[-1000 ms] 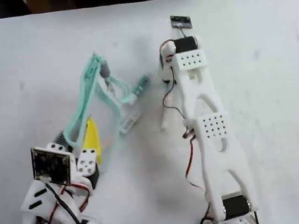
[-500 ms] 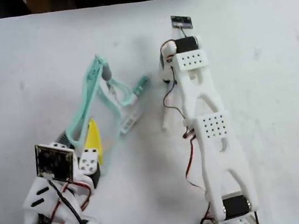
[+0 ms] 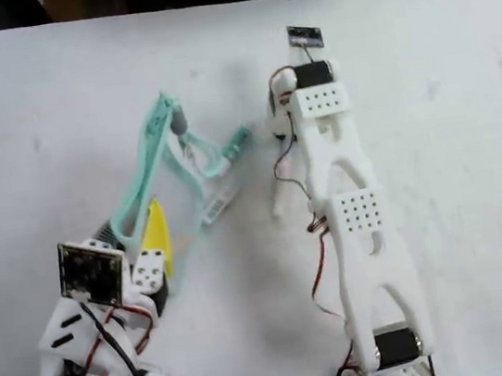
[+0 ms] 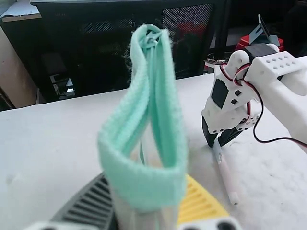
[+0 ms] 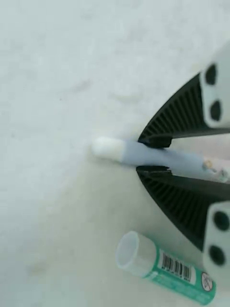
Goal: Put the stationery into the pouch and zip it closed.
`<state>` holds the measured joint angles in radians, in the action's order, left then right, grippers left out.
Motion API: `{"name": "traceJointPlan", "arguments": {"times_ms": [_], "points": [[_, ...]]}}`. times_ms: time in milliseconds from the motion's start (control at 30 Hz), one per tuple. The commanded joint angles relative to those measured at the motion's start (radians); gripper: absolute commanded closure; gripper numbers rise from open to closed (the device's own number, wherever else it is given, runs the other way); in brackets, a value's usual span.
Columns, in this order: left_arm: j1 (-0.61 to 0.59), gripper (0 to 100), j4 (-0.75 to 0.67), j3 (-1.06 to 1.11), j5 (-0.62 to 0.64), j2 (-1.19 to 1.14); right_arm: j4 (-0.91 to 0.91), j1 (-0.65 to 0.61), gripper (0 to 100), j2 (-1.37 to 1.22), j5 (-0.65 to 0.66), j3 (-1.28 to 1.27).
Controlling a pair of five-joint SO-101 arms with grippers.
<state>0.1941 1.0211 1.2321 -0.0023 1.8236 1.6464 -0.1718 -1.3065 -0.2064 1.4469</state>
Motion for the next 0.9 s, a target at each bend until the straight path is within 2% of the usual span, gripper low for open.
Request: {"name": "traceJointPlan", "arguments": {"times_ms": [0, 867], "points": [[-0.002, 98, -0.015, -0.021, -0.002, 0.007, 0.008, 0.018, 98.1, 0.001, 0.002, 0.015], [-0.002, 98, 0.032, -0.077, -0.002, 0.007, 0.008, 0.018, 98.1, 0.001, 0.002, 0.015]]}}
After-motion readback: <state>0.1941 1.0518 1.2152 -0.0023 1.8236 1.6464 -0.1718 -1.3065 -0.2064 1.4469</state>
